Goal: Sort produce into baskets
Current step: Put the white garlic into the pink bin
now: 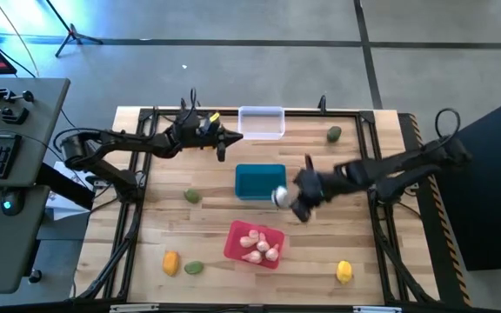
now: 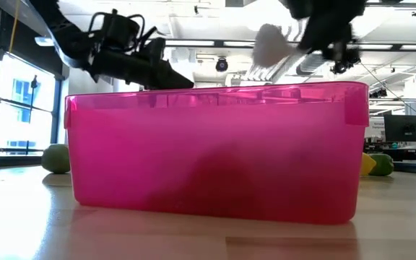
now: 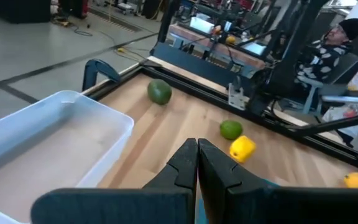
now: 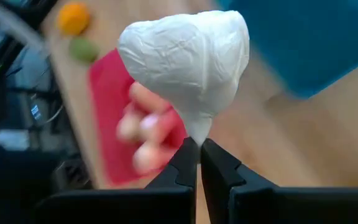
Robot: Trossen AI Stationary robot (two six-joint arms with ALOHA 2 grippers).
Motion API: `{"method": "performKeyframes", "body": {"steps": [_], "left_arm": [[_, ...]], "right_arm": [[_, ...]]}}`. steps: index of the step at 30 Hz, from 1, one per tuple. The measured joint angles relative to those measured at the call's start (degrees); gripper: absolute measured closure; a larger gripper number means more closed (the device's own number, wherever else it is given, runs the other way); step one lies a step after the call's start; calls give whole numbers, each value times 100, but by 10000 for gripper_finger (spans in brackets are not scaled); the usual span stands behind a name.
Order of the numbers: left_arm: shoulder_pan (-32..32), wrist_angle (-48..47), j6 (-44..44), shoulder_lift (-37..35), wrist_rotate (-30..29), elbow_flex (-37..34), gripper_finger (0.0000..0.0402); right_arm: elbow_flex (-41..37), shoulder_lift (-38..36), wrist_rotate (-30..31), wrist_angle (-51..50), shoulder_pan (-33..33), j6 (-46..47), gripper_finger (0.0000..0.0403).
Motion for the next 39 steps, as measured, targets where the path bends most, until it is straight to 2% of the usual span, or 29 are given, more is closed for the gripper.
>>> {"method": "performKeyframes", "body": {"steps": [5,11,15,22,39], "left_arm": [[-284,-4,41,-418,-383,-305,402],[-522,-11,12,-820,-746,-592,402],[-612,-14,4,-953,-924,-688,401],[-772,-15,-4,-957,-1137,-690,401],[-876,-21,-1,-957,-1392,-690,401]], "right_arm": [[0,288,90,416,936,806,403],[490,1003,85,212,1341,1157,403],[941,1479,-133,-328,1296,1148,403],[1489,2116,-907,-689,990,1140,403],[1665,2420,-2206,-852,483,1300,403]]}}
